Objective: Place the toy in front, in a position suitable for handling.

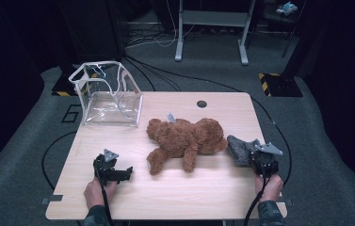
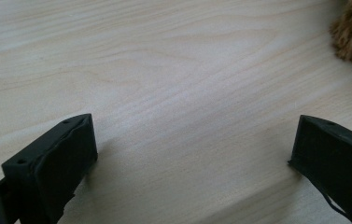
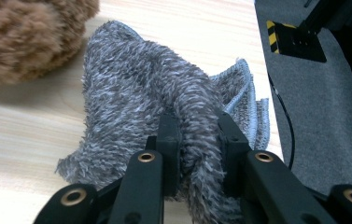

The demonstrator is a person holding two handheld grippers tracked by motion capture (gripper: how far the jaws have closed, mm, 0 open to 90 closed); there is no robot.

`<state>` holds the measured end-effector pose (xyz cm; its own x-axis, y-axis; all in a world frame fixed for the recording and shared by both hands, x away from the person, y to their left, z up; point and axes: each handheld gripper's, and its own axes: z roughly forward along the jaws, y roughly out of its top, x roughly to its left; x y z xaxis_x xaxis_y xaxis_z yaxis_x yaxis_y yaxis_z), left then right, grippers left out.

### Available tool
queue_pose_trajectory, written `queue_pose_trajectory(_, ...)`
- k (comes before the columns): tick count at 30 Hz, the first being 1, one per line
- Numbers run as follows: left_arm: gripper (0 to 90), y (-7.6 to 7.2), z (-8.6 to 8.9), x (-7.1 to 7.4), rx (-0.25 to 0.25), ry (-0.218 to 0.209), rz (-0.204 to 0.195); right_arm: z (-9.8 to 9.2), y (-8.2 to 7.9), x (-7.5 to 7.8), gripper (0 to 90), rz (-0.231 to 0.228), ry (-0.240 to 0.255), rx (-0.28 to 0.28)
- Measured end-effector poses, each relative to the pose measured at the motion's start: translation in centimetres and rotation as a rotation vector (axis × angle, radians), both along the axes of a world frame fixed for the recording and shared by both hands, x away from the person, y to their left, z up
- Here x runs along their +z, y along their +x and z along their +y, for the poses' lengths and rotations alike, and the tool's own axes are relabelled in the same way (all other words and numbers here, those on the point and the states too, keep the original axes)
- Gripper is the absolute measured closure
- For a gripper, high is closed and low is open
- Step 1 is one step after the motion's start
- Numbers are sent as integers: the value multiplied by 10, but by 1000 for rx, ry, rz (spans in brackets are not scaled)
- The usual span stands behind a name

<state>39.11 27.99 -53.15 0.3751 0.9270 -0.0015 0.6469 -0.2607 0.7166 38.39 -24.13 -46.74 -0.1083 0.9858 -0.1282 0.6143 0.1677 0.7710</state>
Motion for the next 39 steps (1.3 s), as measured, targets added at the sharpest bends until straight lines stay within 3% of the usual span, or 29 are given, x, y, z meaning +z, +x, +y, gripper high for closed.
queue_pose_trajectory(4, 0, 0, 0, 0, -1, 0, 0, 2, 8, -6, 753, 23, -6, -35)
queue_pose_trajectory(13, 0, 0, 0, 0, 1, -1, -3, 8, 14, -18, 733, 71, 2, -56)
queue_pose_trajectory(29, 0, 0, 0, -1, 1, -4, -5, 5, 18, -33, 670, 133, 51, -55)
queue_pose_trajectory(34, 0, 0, 0, -1, 2, -3, -7, 3, 18, -39, 547, 150, 74, -47)
queue_pose_trajectory(39, 0, 0, 0, 0, 2, -3, -6, 1, 15, -34, 306, 153, 111, -32)
